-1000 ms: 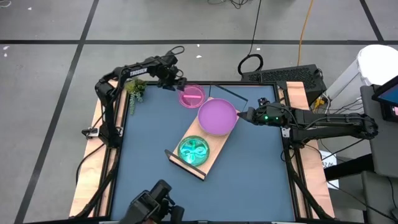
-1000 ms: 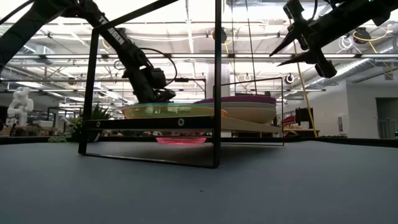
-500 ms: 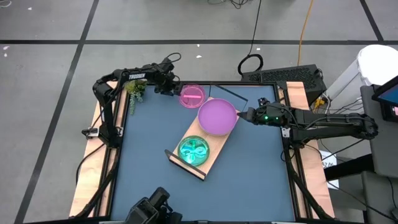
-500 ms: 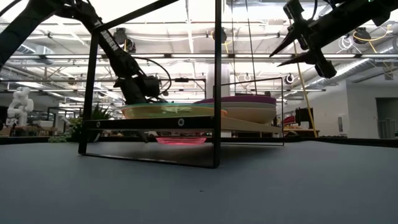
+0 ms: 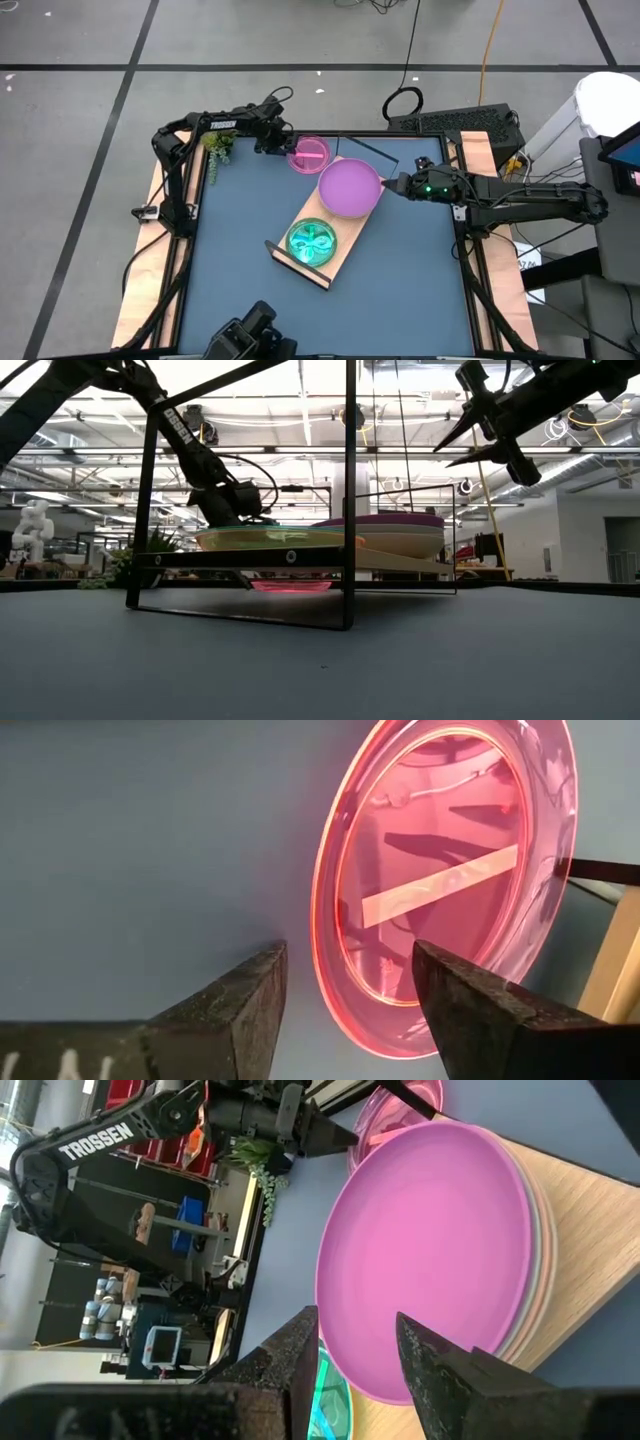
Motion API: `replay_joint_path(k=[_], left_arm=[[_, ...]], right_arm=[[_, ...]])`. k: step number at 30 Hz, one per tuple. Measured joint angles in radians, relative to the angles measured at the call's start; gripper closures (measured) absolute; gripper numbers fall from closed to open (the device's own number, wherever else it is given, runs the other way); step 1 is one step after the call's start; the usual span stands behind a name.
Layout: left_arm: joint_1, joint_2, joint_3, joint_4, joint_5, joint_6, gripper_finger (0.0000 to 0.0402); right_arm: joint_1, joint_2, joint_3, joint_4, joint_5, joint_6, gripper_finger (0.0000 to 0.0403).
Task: Place and stack plates onto a shelf
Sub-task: Stack the pink plate on top of the blue plate on the shelf
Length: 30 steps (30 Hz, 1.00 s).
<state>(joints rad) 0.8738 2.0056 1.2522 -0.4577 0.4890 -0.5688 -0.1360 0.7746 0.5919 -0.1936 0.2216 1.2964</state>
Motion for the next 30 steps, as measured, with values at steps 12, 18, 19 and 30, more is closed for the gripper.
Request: replay_joint_path(k=[12,18,19,30], left_arm=[[-0.006,0.003,-0.003,0.047,0.002,-0.015,0.0214],[-0.007,0.004,-0.003,0.048,-0.026,-0.005,0.0273],[-0.007,0.004,-0.003,0.048,-0.031,-0.005,0.0283],[-0.007,0.004,-0.003,0.049,-0.052,0.024,0.0326]], right_arm=[[0.000,0.000,0.000,-0.005,0.014,-0.003,0.0282],[0.000,0.000,0.000,-0.006,0.014,-0.004,0.0282],[0.000,0.000,0.000,-0.006,0.013,-0.007,0.0282],[0.000,0.000,0.000,-0.006,0.013,-0.007,0.0282]])
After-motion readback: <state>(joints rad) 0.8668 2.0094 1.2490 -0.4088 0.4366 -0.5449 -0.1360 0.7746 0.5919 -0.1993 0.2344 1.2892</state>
